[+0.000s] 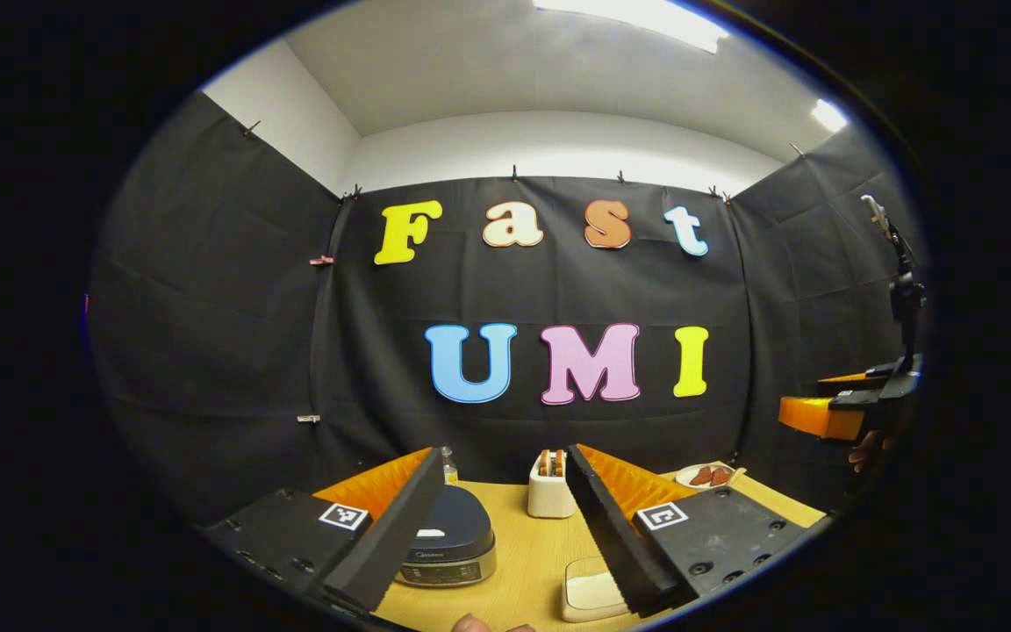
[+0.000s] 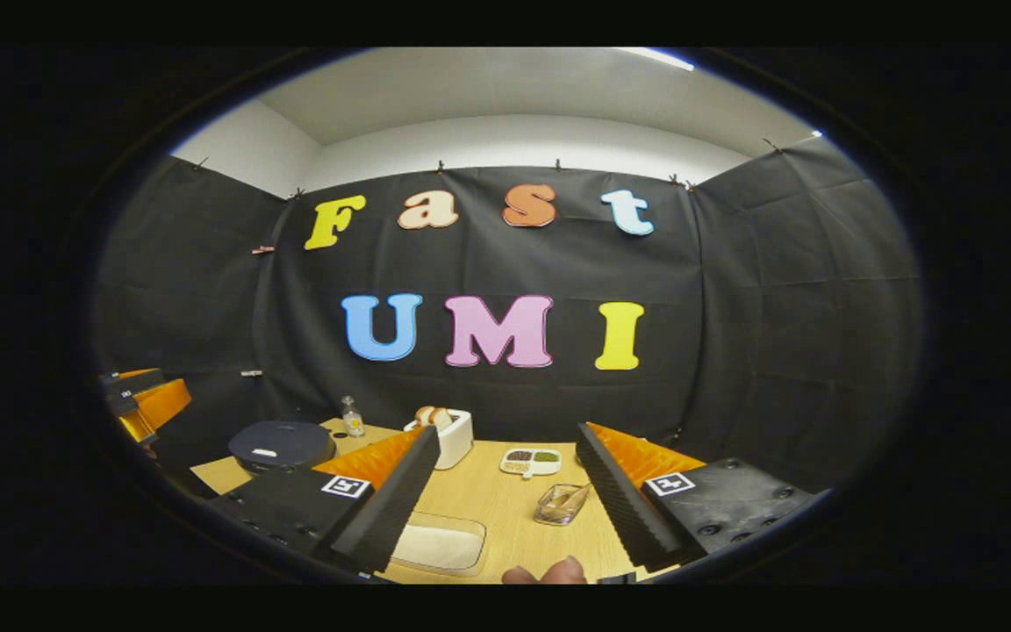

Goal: Close the left gripper, press the button to open the rice cooker; take a wooden spoon from the chopstick holder with the right hand, scoop a spoonful of rice and pour it into the rice cooker, then put the wooden spoon back into the chopstick holder.

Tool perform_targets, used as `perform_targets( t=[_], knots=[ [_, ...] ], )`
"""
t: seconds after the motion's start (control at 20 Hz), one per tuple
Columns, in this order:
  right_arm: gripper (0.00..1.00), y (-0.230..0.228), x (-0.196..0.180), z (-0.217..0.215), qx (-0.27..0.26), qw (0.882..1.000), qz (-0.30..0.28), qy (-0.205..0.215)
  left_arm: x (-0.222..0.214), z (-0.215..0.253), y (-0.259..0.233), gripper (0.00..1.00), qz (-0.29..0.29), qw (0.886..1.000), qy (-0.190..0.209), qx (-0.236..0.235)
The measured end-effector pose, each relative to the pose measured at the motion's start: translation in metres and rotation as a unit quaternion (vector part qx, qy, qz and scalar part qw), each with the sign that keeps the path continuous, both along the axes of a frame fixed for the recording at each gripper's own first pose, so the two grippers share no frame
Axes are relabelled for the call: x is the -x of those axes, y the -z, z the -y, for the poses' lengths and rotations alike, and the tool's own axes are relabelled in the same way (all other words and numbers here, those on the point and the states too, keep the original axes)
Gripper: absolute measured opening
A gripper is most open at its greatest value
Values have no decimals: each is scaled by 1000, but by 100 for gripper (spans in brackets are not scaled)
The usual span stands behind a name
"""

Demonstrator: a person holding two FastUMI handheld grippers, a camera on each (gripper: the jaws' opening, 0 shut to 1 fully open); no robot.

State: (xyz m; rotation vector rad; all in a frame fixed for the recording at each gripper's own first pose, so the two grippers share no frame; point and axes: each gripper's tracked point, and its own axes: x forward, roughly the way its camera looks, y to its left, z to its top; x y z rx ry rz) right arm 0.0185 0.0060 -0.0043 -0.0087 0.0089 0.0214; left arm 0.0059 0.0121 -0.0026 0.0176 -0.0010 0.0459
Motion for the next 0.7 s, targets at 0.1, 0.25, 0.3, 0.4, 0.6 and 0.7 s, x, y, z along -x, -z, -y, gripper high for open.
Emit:
perform_targets(
  t=[0.1,0.25,0.3,0.4,0.6,0.7],
  knots=[
    [96,0,0,0,-2,1000,0,1,0,-2,-1,95,0,1000,-1,-3],
    [98,-1,1,-1,-4,1000,2,2,3,-1,-3,95,3,1000,-1,-4],
    [99,-2,1,0,-2,1000,4,2,3,1,-1,95,2,1000,0,-2],
    [98,-2,1,1,-2,1000,4,3,3,4,1,95,1,1000,3,1],
    [96,0,4,2,-1,1000,1,5,2,3,-1,95,3,1000,4,0],
    [98,-1,3,3,-1,1000,1,6,2,3,-1,95,3,1000,3,1]
  ],
)
